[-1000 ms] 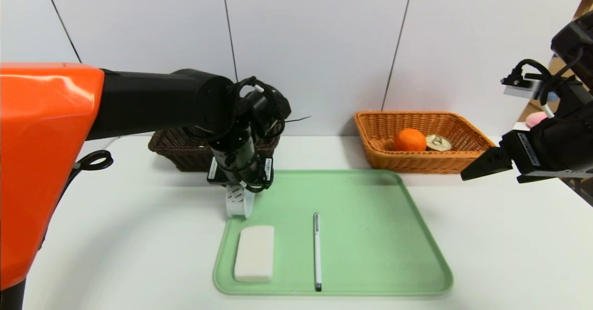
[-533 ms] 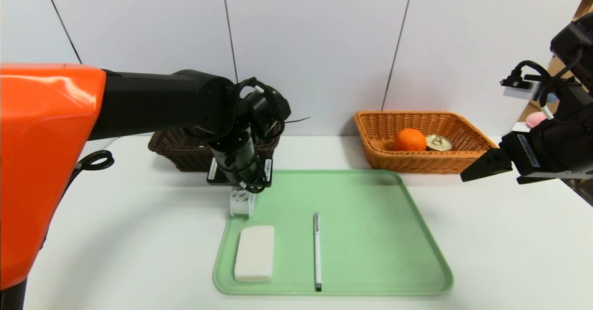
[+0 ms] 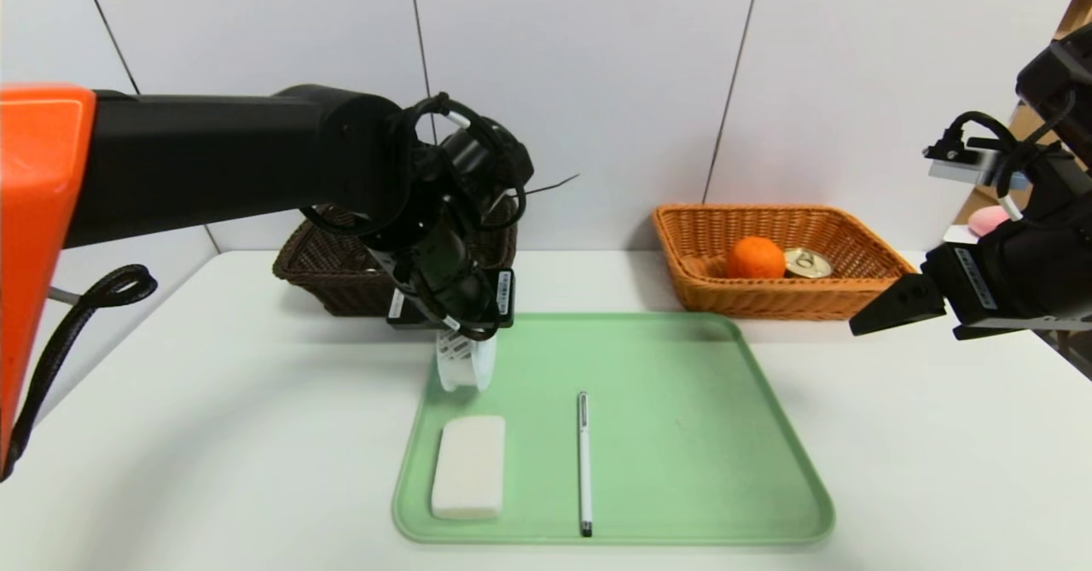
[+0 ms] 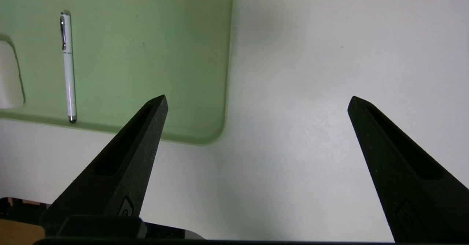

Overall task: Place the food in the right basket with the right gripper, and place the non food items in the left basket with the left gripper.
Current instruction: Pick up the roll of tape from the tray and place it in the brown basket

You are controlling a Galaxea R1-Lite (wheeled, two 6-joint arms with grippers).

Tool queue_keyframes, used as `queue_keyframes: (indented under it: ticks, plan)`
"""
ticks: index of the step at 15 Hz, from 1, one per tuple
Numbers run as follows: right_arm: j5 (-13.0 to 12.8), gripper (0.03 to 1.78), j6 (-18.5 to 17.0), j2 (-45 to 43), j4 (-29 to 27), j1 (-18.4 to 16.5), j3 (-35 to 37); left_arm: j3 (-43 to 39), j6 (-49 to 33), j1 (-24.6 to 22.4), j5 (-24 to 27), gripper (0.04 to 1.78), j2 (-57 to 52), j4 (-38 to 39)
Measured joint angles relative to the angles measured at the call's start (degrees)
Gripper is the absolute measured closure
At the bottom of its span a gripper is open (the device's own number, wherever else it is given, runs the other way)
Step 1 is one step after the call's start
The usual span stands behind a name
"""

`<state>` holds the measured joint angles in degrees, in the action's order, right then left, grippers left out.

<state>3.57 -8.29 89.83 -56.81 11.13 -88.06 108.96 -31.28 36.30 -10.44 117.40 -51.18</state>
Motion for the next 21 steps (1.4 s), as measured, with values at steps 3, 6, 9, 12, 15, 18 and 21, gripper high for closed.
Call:
queue_keyframes:
  ticks: [3, 6, 9, 12, 15, 18, 21]
  plan:
    - [0.0, 0.11, -0.1, -0.2, -0.1, 0.0, 0.0, 2.4, 0.0, 1.0, 8.6, 1.23, -2.2, -0.7]
    - [0.0, 0.11, -0.1, -0.5, -0.1, 0.0, 0.7, 3.5, 0.2, 1.4, 15.8, 1.23, -6.0, 2.8]
    - [0.1, 0.11, -0.1, -0.8, -0.1, 0.0, 1.6, 3.6, 0.5, 0.4, 9.9, 1.23, -8.8, 15.5]
    - [0.1, 0.11, -0.1, -0.9, 0.0, 0.0, 1.9, 3.3, 4.4, -4.2, 0.8, 1.23, -9.4, 21.1]
    - [0.1, 0.11, -0.1, -1.0, 0.1, 0.0, 1.8, 3.2, 8.6, -10.8, 0.4, 1.23, -9.2, 21.4]
    - [0.0, 0.11, -0.1, -1.1, 1.4, 0.0, 1.8, 3.3, 14.3, -17.9, 0.7, 1.23, -8.0, 22.0]
    - [0.0, 0.11, -0.1, -1.2, 1.6, 0.0, 1.9, 3.4, 19.1, -22.6, 1.8, 1.23, -5.7, 25.4]
